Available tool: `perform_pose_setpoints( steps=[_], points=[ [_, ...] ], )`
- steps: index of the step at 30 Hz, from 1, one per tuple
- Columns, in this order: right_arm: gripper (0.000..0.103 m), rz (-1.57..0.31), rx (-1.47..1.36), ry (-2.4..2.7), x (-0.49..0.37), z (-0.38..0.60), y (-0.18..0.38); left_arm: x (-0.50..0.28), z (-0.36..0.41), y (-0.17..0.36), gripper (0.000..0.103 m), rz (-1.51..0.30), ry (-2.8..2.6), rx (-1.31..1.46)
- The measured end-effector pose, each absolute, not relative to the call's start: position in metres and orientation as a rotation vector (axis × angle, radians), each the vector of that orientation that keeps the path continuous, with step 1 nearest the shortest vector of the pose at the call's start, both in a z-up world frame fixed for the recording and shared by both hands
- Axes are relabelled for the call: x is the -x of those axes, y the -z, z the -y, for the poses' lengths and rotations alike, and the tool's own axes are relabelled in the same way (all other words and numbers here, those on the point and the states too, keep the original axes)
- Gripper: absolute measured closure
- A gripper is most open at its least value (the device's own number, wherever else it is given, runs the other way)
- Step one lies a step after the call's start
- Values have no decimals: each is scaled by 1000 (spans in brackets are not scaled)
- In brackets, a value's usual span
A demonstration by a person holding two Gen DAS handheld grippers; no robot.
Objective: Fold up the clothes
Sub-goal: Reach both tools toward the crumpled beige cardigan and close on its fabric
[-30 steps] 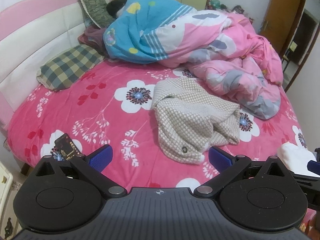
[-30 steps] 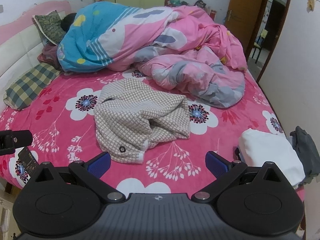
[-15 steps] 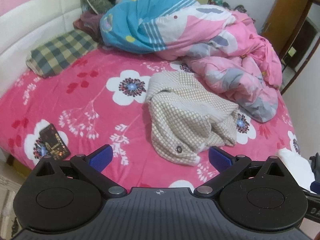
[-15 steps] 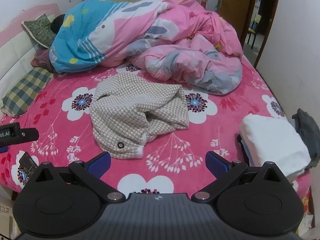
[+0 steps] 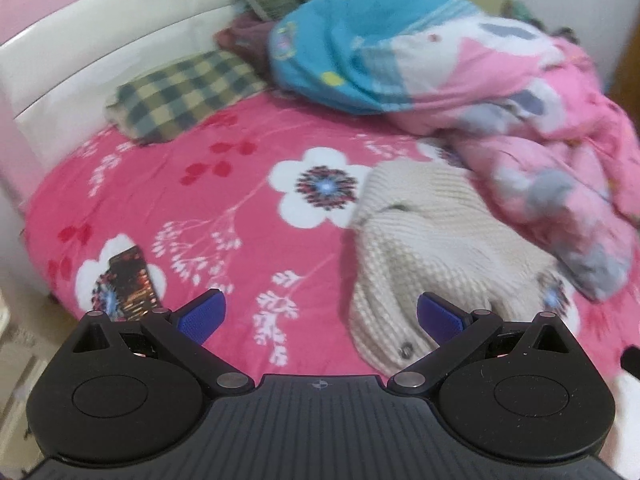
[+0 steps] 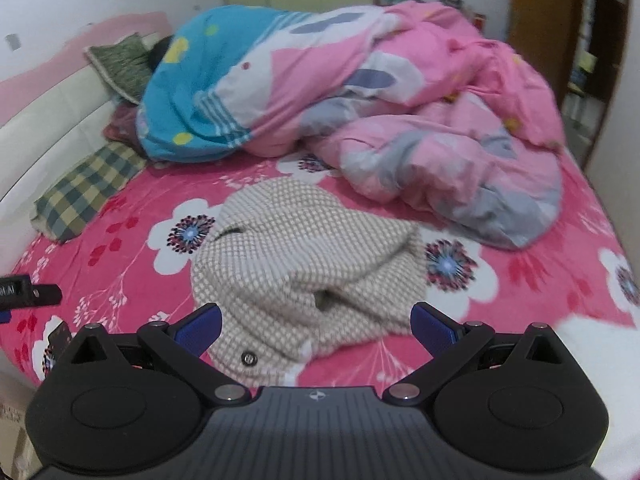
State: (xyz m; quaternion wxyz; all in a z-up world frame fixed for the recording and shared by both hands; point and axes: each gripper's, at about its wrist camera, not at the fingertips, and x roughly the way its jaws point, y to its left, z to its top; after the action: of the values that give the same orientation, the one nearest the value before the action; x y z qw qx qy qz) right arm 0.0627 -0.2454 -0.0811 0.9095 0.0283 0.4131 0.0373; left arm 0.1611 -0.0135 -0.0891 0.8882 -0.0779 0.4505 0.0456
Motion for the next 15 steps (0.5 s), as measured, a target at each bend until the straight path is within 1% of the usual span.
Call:
perform_pose_setpoints(
  steps=[4, 8, 11, 13, 14, 15],
  points=[
    [3, -824, -31, -192, -106, 244, 110, -175, 14, 109, 0, -931, -168, 196],
    [5, -775, 1, -311, -155, 232, 136, -194, 12, 141, 1, -914, -193, 225],
    [7, -738, 25, -397, -191, 222, 155, -212, 12, 174, 4, -904, -144, 268],
    [12, -726, 36, -432, -216, 212, 168, -227, 14, 203, 8, -906, -80, 281],
    [16, -723, 39, -451, -228, 206, 175, -235, 15, 217, 9, -908, -43, 286],
    [19, -730, 37, -475, -241, 197, 182, -243, 17, 231, 12, -915, 0, 296]
  ],
)
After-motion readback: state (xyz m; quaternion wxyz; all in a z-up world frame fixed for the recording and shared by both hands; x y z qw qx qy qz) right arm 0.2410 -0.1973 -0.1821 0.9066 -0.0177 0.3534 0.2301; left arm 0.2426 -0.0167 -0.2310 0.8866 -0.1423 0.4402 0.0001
